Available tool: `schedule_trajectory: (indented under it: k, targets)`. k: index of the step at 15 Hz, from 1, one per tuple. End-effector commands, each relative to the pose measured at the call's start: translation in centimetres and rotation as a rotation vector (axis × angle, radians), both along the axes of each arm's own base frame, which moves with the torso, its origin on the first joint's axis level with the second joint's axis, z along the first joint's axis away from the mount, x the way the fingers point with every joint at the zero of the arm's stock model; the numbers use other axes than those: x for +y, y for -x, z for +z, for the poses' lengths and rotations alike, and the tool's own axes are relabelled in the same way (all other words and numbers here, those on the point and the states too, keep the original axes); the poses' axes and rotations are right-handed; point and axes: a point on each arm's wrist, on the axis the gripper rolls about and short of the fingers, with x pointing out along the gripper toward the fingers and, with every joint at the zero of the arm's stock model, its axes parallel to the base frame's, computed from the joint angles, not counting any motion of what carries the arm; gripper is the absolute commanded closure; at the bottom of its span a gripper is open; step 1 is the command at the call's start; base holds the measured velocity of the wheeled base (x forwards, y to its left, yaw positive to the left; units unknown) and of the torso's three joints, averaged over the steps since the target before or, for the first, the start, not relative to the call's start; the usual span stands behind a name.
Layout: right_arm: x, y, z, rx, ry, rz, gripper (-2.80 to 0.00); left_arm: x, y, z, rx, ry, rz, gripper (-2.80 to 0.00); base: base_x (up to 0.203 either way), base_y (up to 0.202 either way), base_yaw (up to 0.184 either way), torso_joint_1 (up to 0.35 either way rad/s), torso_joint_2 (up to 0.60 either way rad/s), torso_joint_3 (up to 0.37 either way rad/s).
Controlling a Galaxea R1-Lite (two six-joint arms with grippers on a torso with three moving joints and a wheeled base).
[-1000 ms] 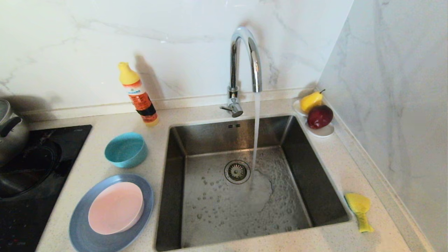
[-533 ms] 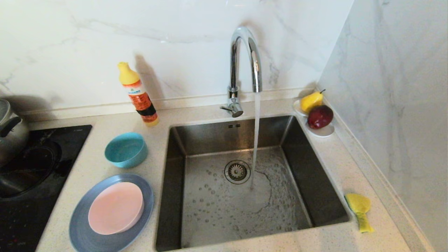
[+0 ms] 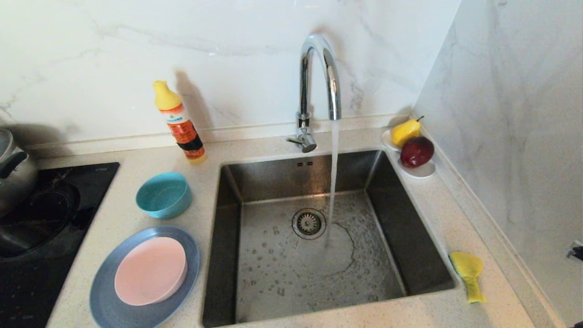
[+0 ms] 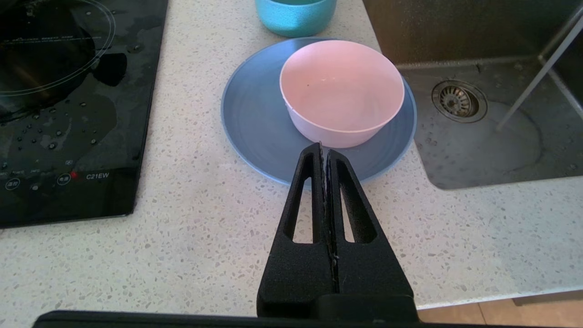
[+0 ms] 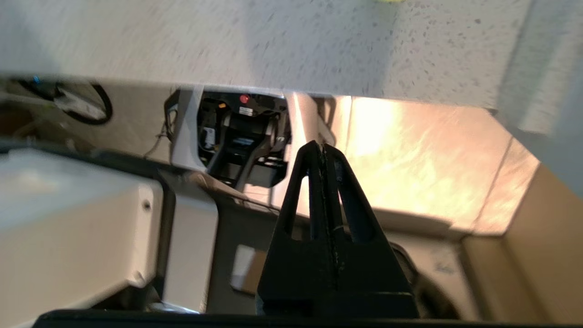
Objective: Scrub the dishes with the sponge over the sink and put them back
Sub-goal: Pick up a bowl and the sponge
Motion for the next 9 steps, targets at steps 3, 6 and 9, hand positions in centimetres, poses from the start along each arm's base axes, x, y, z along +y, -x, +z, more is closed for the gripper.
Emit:
schedule_trajectory:
  k: [3, 6, 9]
  targets:
    - [0.5, -3.4, -3.3, 0.144, 0.039, -0.103, -2.8, 0.0, 0.0, 0.0, 0.003, 0.0, 0.0, 0.0, 0.0, 0.0, 0.0, 0.0, 0.0, 0.0]
    - [0.6, -4.2, -4.2, 0.153, 0.035, -0.152, -2.8, 0.0, 0.0, 0.0, 0.003, 0.0, -0.001, 0.0, 0.0, 0.0, 0.0, 0.0, 0.0, 0.0]
    - [0.7, -5.0, -5.3, 0.154, 0.02, -0.171, -2.8, 0.0, 0.0, 0.0, 0.003, 0.0, -0.001, 0.0, 0.0, 0.0, 0.0, 0.0, 0.0, 0.0]
